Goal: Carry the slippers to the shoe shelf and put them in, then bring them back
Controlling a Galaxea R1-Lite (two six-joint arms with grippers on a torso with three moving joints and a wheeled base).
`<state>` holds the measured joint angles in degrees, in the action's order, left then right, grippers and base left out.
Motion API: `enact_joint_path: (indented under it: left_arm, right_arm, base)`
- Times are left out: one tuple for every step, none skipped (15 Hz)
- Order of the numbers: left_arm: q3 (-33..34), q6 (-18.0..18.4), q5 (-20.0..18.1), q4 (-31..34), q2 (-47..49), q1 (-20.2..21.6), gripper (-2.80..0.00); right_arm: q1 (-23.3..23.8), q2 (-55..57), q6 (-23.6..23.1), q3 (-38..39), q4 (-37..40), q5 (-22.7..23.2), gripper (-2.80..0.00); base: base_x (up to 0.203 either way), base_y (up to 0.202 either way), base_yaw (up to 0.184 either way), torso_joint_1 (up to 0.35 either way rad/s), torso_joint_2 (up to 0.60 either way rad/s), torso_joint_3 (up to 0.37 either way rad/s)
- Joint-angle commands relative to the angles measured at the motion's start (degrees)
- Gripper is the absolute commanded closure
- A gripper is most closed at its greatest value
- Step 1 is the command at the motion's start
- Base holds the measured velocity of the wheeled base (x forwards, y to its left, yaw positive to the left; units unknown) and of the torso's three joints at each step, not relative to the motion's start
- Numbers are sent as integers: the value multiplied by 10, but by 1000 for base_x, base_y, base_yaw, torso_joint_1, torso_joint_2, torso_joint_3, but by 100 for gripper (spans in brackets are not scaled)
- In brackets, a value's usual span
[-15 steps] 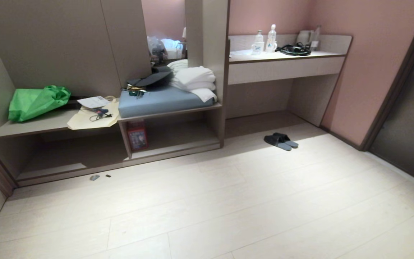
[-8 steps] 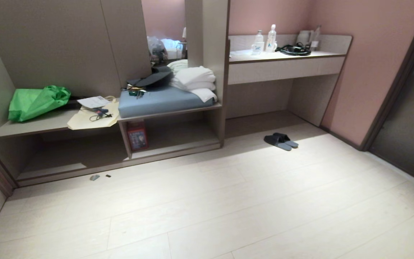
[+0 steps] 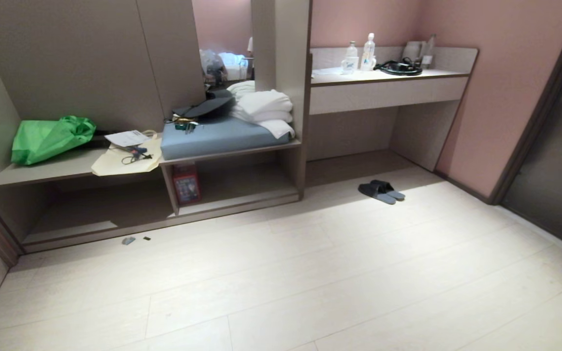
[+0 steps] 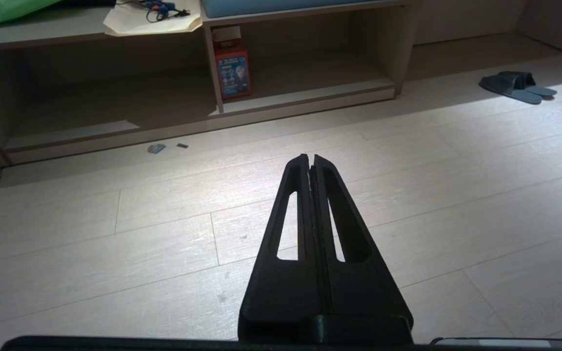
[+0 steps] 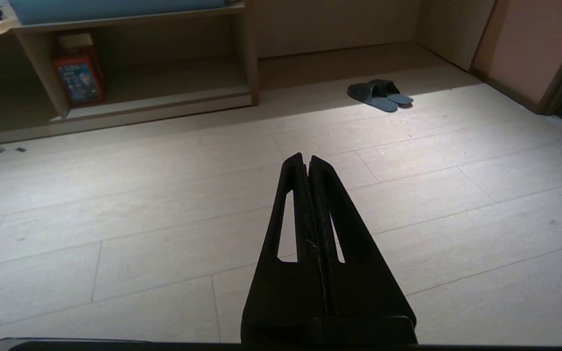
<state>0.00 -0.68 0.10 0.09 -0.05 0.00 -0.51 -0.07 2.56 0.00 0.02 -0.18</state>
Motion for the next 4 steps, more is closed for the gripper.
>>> enact_joint_path:
  left_arm:
    - [0, 0, 0, 0, 0, 0, 0]
    - [0, 0, 1, -1, 0, 0, 0]
    - [0, 0, 1, 0, 0, 1, 0]
    - [0, 0, 1, 0, 0, 1, 0]
  right_arm:
    - [0, 1, 0, 0, 0, 0, 0]
    - [0, 1, 0, 0, 0, 0, 0]
    - [0, 1, 0, 0, 0, 0, 0]
    - [0, 1, -1, 0, 0, 0, 0]
  base:
    - [0, 0, 0, 0, 0, 0]
    - [0, 0, 0, 0, 0, 0]
    - [0, 0, 0, 0, 0, 0]
    - [0, 0, 0, 0, 0, 0]
